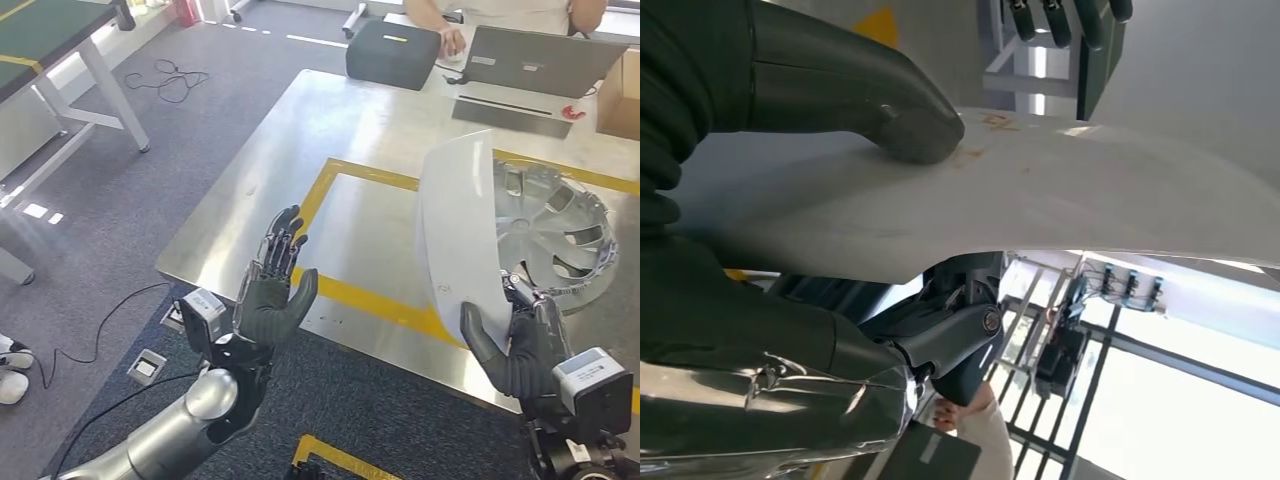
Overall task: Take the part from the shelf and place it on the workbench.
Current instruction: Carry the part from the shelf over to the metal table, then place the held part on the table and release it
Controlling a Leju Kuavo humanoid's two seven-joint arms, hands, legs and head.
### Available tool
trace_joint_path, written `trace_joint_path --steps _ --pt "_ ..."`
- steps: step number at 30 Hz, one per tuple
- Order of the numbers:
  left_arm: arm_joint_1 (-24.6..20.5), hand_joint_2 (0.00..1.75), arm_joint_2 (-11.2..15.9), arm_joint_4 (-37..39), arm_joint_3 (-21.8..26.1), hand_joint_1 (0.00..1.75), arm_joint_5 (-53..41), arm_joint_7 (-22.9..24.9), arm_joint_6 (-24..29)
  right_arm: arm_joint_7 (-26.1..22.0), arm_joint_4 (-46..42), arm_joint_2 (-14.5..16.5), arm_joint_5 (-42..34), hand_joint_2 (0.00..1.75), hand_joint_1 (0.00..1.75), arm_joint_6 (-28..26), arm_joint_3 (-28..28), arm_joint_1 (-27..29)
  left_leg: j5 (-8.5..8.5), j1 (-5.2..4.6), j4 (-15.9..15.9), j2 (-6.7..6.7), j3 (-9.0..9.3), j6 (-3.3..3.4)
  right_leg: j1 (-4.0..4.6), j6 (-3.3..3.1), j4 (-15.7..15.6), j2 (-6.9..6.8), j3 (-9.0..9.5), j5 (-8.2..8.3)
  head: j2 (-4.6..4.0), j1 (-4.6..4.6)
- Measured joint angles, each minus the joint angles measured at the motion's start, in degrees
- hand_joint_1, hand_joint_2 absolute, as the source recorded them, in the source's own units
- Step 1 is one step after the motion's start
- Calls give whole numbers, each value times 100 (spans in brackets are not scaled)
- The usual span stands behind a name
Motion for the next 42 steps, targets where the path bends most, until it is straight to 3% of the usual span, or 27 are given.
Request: trace_joint_path --steps 1,3,4,5,7,9,10,13,14,15,16,18,20,24,28,42 --pt "0 175 2 1 -2 0 -14 -5 -2 -2 7 0 -4 175 175 -8 -4 -11 195 -2 -374 1 41 23 4 9 0 13 121 -98 0 -10" --pt "-1 175 5 6 -5 0 -46 -25 -11 0 22 0 -2 175 175 -33 -20 -40 1068 -21 -1208 -1 165 82 27 40 20 47 323 -319 0 -16" --pt "0 175 5 10 -7 0 -59 -35 -21 10 26 0 9 175 175 -45 -29 -59 1484 -34 -1435 -4 220 100 43 58 39 58 360 -421 0 -10" --pt "1 175 4 13 -9 0 -70 -46 -33 23 28 -1 27 175 175 -54 -39 -79 1765 -43 -1530 -8 256 110 54 77 54 70 387 -516 0 -2" --pt "-10 175 -9 17 -12 0 -88 -66 -57 45 28 -2 60 175 175 -62 -58 -127 1904 -42 -1503 -13 317 129 56 120 60 73 452 -669 0 20" --pt "-35 175 -33 20 -13 0 -98 -78 -68 51 27 -5 73 175 175 -62 -80 -164 1894 -37 -1502 -10 371 181 41 169 227 36 437 -843 0 39" --pt "-43 175 -44 20 -13 0 -102 -80 -71 53 27 -7 74 175 175 -62 -89 -179 1867 -39 -1509 -7 396 215 34 192 498 9 307 -995 0 41" --pt "-49 175 -58 29 -13 0 -104 -86 -95 64 34 -13 93 175 175 -58 -98 -208 1777 -72 -1506 -6 444 284 22 233 1612 -34 -372 -1437 0 50" --pt "-49 175 -65 38 -13 0 -105 -98 -118 77 45 -16 105 175 175 -52 -98 -215 1749 -84 -1505 -12 469 292 18 230 1815 -38 -552 -1448 0 51" --pt "-51 175 -74 48 -13 0 -106 -117 -145 93 63 -19 115 175 175 -41 -97 -235 1721 -97 -1505 -22 501 298 18 218 1827 -40 -645 -1345 0 52" --pt "-61 175 -91 61 -13 0 -107 -145 -183 114 97 -21 124 175 175 -18 -93 -283 1691 -112 -1504 -34 543 301 23 193 1668 -42 -670 -1137 0 52" --pt "-115 175 -140 87 -16 0 -109 -197 -259 150 212 -20 130 175 175 49 -76 -462 1652 -128 -1511 -50 619 299 59 117 871 -39 -442 -550 0 49" --pt "-184 175 -190 109 -26 0 -110 -231 -321 178 371 -9 126 175 175 122 -57 -663 1647 -131 -1530 -54 657 279 106 61 307 -39 -260 -204 0 45" --pt "-262 175 -254 149 -90 0 -99 -282 -444 176 947 137 53 175 175 375 54 -1079 1601 -122 -1545 -60 667 268 124 91 143 -37 -213 -163 0 49" --pt "-362 175 -332 192 -120 0 -81 -316 -524 98 1648 308 14 175 175 507 221 -1467 1634 -118 -1572 -63 684 235 124 73 143 -39 -209 -150 0 50" --pt "-422 175 -409 322 -122 0 -76 -319 -533 45 2594 577 10 175 175 520 449 -1744 1612 -117 -1592 -68 689 199 123 39 140 -36 -210 -176 0 49"
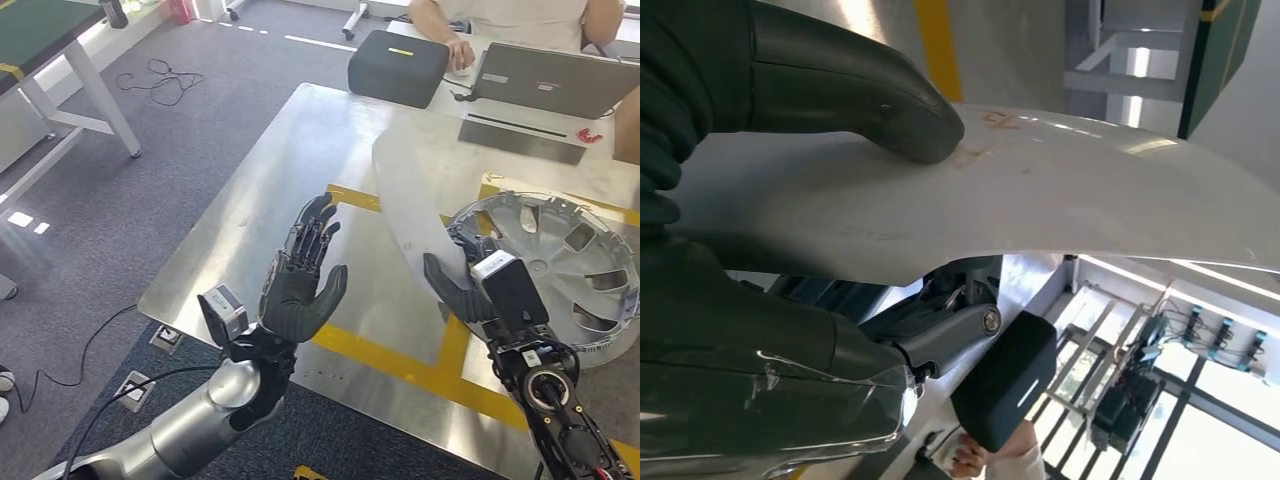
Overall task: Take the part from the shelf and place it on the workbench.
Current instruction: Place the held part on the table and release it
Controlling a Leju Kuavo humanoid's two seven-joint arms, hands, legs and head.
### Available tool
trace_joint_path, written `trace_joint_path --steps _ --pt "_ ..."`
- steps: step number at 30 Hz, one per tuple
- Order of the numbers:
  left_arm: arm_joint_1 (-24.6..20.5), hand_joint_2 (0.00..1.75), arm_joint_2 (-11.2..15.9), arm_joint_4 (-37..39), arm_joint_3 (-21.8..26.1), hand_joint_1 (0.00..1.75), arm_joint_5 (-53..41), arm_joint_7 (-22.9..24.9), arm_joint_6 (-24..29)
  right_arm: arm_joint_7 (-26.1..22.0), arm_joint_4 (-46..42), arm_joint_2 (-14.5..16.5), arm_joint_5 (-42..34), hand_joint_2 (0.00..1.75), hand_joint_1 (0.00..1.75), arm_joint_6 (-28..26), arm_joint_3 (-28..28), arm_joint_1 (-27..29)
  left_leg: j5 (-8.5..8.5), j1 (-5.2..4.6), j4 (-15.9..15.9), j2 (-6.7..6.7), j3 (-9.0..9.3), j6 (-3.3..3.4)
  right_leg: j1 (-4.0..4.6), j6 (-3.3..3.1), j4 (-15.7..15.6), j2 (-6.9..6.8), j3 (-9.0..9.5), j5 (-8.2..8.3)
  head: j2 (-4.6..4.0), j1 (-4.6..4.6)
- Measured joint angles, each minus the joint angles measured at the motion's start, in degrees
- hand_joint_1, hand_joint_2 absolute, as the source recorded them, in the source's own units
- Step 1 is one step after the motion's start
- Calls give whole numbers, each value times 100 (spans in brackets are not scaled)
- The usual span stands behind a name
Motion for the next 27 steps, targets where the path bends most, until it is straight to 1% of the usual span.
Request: trace_joint_path --steps 3,5,8,14,19,23,25,27 --pt "-11 175 -2 18 -2 0 59 -12 -6 -12 139 46 11 175 175 55 46 -31 -1 0 -2 0 0 -2 0 -3 0 2 0 -2 0 0" --pt "-37 175 -7 42 -2 0 168 -24 -36 -78 370 132 56 175 175 162 122 -119 -2 0 -3 0 1 -3 1 -4 0 4 1 -2 0 1" --pt "-81 175 -28 91 -2 0 290 -71 -92 -242 875 332 151 175 175 314 288 -289 -2 1 -4 1 3 -4 1 -5 0 4 2 -3 0 1" --pt "-175 175 -97 211 -25 0 360 -187 -148 -545 1922 796 260 175 175 439 589 -576 -3 1 -4 -1 3 -5 1 -7 0 3 3 -4 0 1" --pt "-226 175 -119 313 -91 0 457 -207 -55 -626 2620 1152 351 175 175 482 813 -755 -4 1 -4 -1 3 -6 1 -10 0 2 2 -7 0 1" --pt "-228 175 -134 406 -93 0 580 -229 -71 -623 3028 1298 356 0 0 424 917 -814 -4 1 -4 -1 3 -7 0 -11 -1 1 2 -7 0 1" --pt "-243 175 -139 458 -93 0 568 -261 -73 -622 3212 1335 356 0 0 404 954 -851 -4 1 -4 0 4 -7 0 -11 -1 3 2 -7 0 1" --pt "-262 87 -146 516 -93 0 561 -291 -73 -619 3402 1372 352 0 0 393 993 -893 -4 1 -4 1 4 -7 0 -11 -2 5 3 -7 0 2"
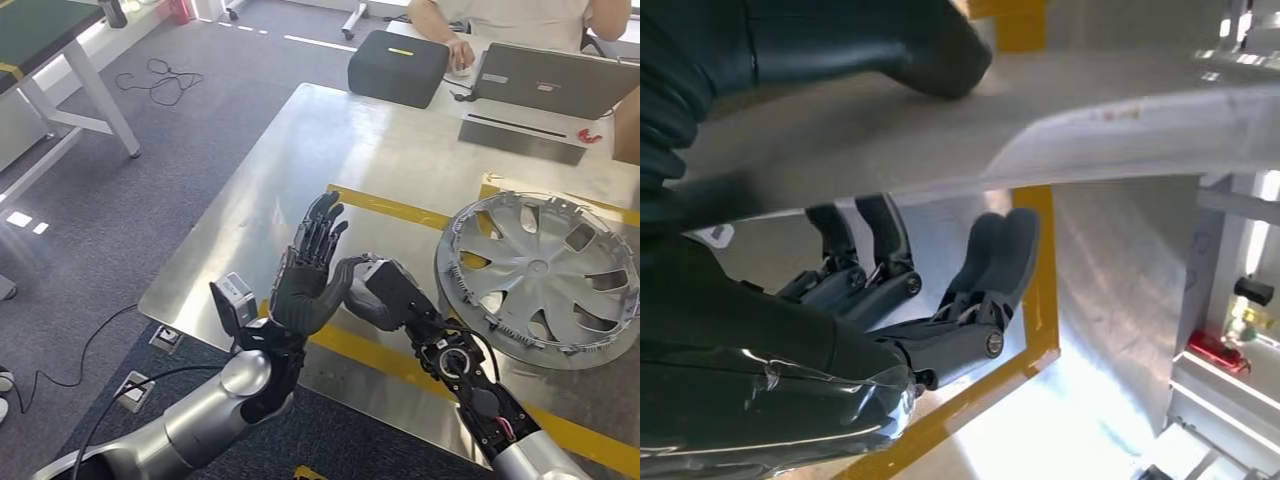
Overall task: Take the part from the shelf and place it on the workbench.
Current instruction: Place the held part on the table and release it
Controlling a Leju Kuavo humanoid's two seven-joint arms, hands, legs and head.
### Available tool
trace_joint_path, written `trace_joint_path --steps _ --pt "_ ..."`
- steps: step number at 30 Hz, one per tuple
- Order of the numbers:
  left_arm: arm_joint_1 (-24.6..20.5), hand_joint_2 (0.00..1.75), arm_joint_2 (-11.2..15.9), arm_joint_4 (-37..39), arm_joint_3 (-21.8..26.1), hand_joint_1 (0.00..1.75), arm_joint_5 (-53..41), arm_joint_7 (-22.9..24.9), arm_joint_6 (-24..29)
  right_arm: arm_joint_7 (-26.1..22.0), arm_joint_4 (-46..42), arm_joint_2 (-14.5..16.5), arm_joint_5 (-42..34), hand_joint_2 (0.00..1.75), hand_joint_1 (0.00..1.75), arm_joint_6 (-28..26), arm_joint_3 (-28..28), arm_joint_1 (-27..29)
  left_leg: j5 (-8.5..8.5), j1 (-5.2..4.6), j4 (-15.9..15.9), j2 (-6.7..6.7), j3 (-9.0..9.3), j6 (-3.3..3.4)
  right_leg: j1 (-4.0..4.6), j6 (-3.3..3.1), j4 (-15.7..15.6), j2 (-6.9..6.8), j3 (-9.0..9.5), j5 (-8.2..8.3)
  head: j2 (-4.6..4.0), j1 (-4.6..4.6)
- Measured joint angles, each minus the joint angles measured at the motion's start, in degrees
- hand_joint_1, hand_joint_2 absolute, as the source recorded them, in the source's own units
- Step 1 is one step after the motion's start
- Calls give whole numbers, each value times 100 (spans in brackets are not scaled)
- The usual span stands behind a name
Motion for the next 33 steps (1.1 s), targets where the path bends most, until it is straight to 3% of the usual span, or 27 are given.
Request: trace_joint_path --steps 2,18,22,26,29,33 --pt "-6 0 -4 39 0 0 -8 -37 1 2 117 27 -8 0 0 -4 28 -22 0 0 0 0 0 0 0 0 0 -1 1 0 0 1" --pt "15 0 14 141 0 0 -103 -107 4 -86 618 127 -158 0 0 -84 89 -173 0 0 1 0 4 0 0 0 0 -1 4 0 0 -1" --pt "48 175 27 144 0 0 -112 -107 9 -225 650 127 -355 0 0 -269 55 -173 0 0 1 0 7 0 0 0 0 0 5 0 0 1" --pt "132 0 58 144 0 0 -136 -96 77 -414 507 61 -557 0 0 -948 -97 -135 0 0 1 0 11 0 -2 0 -1 0 6 0 0 0" --pt "202 0 93 144 0 0 -137 -87 142 -376 104 -125 -669 0 0 -1335 -268 -23 0 0 1 1 16 0 -3 0 -2 2 10 0 0 1" --pt "289 0 161 141 2 0 -158 -91 284 -104 -779 -442 -834 0 0 -1334 -528 342 -2 0 1 1 22 -1 -4 0 -8 2 20 0 0 1"
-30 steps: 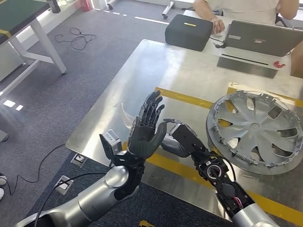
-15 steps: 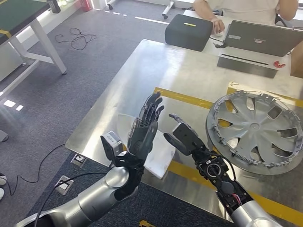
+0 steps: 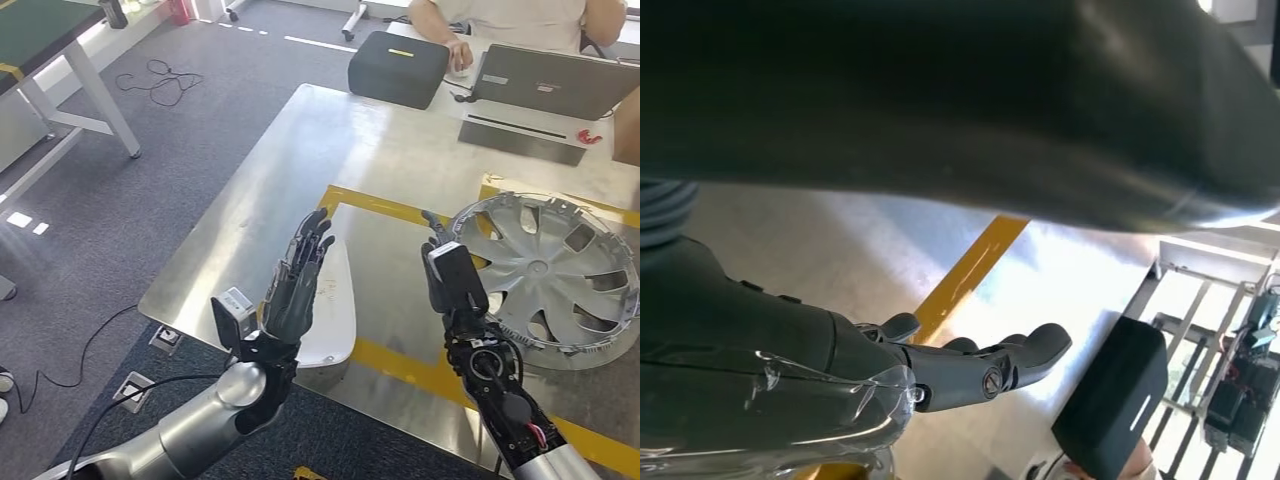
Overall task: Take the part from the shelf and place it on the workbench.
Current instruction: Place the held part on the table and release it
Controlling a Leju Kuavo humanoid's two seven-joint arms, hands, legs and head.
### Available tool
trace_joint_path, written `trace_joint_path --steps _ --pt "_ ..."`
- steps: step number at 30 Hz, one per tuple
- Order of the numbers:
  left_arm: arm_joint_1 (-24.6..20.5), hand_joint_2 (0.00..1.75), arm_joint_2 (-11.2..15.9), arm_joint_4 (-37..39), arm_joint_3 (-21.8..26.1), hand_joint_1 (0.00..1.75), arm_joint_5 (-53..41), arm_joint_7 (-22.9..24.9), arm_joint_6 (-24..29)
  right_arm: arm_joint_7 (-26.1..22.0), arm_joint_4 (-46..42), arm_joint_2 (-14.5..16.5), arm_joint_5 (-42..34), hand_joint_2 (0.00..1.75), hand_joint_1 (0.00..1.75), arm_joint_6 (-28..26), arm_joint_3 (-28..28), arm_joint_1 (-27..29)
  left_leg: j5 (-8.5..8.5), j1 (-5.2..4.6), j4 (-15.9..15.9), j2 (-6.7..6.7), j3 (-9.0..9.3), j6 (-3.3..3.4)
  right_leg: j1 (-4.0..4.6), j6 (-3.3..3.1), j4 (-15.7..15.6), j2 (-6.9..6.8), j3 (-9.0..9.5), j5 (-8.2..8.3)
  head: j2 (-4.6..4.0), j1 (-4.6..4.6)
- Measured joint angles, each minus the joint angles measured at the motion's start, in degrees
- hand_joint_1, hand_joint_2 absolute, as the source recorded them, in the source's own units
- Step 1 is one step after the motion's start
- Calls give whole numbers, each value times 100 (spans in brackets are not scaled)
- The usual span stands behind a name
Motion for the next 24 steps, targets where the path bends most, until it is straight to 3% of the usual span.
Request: trace_joint_path --steps 10,18,20,22,23,24 --pt "218 0 145 -107 9 0 -98 21 204 143 -1885 -575 -231 0 0 262 -391 823 -8 0 0 2 13 -8 0 0 -3 5 11 -1 0 -1" --pt "290 0 188 -160 14 0 -110 25 152 282 -3012 -901 -184 0 0 277 -514 1334 -54 -4 -79 11 119 76 -15 79 -24 2 81 -61 0 -3" --pt "292 0 188 -175 14 0 -113 24 150 288 -3184 -954 -180 0 0 280 -534 1374 -52 41 -178 35 241 96 -19 144 306 -4 -33 -244 0 10" --pt "295 0 189 -179 14 0 -113 25 149 292 -3307 -1006 -179 0 0 281 -539 1409 -82 60 -198 44 311 105 -73 216 1080 -9 -441 -573 0 25" --pt "300 0 190 -179 14 0 -113 26 148 295 -3360 -1027 -180 0 0 283 -539 1435 -100 69 -197 33 330 95 -110 247 1454 -12 -673 -686 0 26" --pt "306 0 192 -179 14 0 -115 26 146 299 -3409 -1043 -180 0 0 288 -539 1464 -118 80 -195 10 349 78 -147 276 1666 -15 -830 -698 0 26"
